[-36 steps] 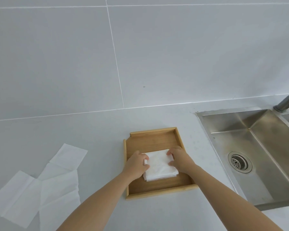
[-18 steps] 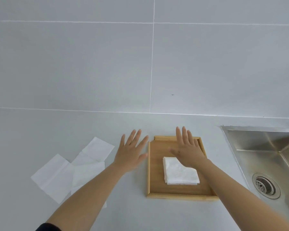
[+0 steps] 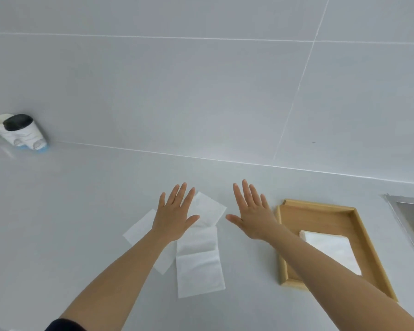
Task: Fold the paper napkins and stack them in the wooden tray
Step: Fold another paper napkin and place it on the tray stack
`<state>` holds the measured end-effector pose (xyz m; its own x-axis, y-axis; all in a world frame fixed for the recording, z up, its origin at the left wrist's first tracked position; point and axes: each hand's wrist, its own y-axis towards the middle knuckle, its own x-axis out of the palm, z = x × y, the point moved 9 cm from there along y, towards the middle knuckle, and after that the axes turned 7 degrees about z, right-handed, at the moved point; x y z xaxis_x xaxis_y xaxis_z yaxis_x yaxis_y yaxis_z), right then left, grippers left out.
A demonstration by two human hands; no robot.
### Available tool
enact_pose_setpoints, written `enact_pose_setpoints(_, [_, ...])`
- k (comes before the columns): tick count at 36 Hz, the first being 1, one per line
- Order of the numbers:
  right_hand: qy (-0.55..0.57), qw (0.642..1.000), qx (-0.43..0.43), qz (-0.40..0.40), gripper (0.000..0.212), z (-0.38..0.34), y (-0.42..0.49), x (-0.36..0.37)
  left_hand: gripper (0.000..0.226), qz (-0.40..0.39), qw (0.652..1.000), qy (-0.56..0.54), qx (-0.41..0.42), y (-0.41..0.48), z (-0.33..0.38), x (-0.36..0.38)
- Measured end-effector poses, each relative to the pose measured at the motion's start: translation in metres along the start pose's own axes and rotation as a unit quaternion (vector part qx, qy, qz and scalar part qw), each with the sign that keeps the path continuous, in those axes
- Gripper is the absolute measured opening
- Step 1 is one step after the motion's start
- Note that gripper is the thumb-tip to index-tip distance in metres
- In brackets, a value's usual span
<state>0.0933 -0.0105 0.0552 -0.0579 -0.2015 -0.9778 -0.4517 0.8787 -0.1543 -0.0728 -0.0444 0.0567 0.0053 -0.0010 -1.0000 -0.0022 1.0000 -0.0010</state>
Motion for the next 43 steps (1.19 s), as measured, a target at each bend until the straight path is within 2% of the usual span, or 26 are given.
enact_pose_setpoints(5, [0.014, 0.999, -0.007, -0.047, 0.077, -0.036, 0.012, 0.030, 0.070, -0.052, 0.998, -0.013, -0.017, -0.010, -0.032, 0.026])
enact_pose_setpoints(13, [0.054, 0.994, 0.019, -0.090, 0.070, -0.059, 0.021, 0.063, 0.066, -0.136, 0.990, -0.043, 0.014, -0.008, -0.032, 0.075])
enact_pose_setpoints(24, [0.062, 0.991, 0.072, -0.093, 0.055, -0.055, 0.037, 0.096, 0.066, -0.151, 0.983, -0.095, 0.037, 0.011, -0.017, 0.101])
enact_pose_setpoints(29, [0.097, 0.984, 0.102, -0.106, 0.046, -0.048, 0.043, 0.102, 0.055, -0.171, 0.975, -0.135, 0.034, 0.019, -0.014, 0.105])
enact_pose_setpoints(33, [0.120, 0.980, 0.118, -0.106, 0.041, -0.043, 0.043, 0.104, 0.045, -0.162, 0.976, -0.141, 0.035, 0.021, -0.013, 0.103])
enact_pose_setpoints(36, [0.135, 0.979, 0.124, -0.084, 0.032, -0.040, 0.042, 0.101, 0.031, -0.125, 0.983, -0.127, 0.049, 0.024, -0.010, 0.093])
enact_pose_setpoints(43, [0.185, 0.972, 0.139, -0.028, 0.019, -0.027, 0.040, 0.080, 0.013, -0.073, 0.972, -0.222, 0.006, 0.029, -0.017, 0.069])
